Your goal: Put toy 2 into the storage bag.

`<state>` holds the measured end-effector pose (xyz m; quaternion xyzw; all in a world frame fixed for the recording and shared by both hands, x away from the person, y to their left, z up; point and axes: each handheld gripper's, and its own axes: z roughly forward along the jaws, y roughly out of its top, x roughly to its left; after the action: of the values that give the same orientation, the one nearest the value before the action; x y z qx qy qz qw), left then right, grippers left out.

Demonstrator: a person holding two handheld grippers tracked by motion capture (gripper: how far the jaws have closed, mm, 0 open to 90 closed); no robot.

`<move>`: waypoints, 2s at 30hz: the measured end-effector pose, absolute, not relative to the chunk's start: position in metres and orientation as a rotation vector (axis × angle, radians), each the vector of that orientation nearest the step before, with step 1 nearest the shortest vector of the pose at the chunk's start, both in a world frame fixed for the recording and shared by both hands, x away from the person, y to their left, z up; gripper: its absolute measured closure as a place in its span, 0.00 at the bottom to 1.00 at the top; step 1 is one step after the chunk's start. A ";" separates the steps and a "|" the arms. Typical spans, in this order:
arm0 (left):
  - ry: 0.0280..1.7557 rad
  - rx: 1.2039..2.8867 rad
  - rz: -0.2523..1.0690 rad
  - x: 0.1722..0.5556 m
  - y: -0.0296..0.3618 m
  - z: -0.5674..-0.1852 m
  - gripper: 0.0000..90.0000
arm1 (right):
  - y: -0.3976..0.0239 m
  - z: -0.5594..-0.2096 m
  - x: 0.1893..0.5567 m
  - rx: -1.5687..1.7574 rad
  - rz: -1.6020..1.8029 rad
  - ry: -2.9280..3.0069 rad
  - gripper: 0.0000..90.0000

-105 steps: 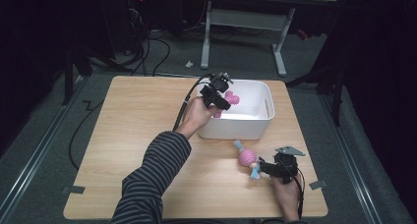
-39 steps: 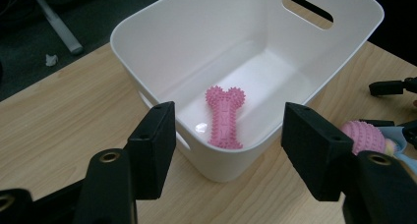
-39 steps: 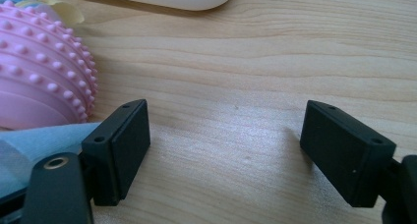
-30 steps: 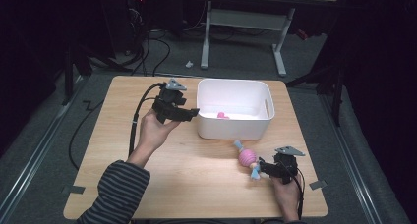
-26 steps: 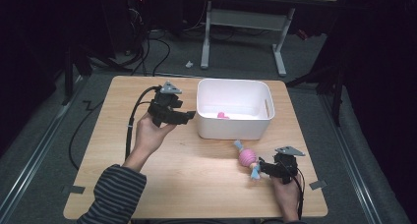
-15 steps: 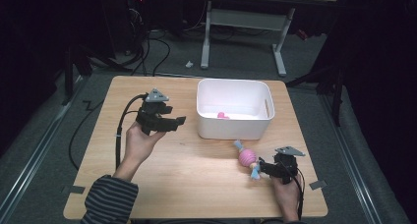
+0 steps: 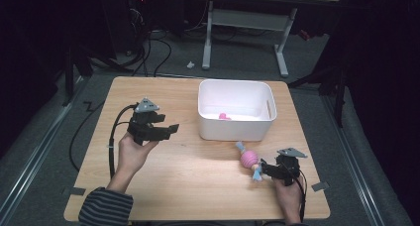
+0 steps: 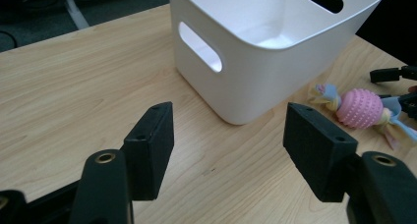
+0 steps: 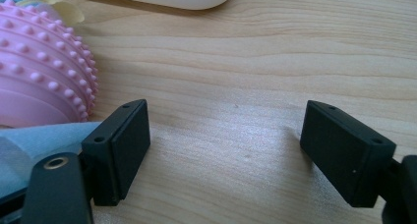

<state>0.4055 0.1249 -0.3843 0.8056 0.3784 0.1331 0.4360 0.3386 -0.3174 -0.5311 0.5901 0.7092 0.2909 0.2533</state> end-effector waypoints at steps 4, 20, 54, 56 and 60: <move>0.960 1.994 0.321 0.403 0.131 -0.391 0.41 | -0.317 -0.531 0.339 1.604 0.791 1.928 0.21; 1.035 1.971 0.275 0.401 0.142 -0.420 0.40 | -0.317 -0.531 0.339 1.604 0.791 1.927 0.21; 1.154 2.000 0.287 0.389 0.150 -0.474 0.36 | -0.317 -0.531 0.339 1.604 0.791 1.927 0.21; 1.161 2.001 0.284 0.389 0.150 -0.478 0.36 | -0.317 -0.531 0.339 1.604 0.790 1.928 0.21; 1.178 2.004 0.268 0.389 0.150 -0.484 0.36 | -0.317 -0.531 0.338 1.604 0.791 1.927 0.21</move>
<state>0.3886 0.1501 -0.4838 0.7887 0.4635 0.1053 0.3900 0.3385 -0.3175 -0.5311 0.5901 0.7091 0.2909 0.2535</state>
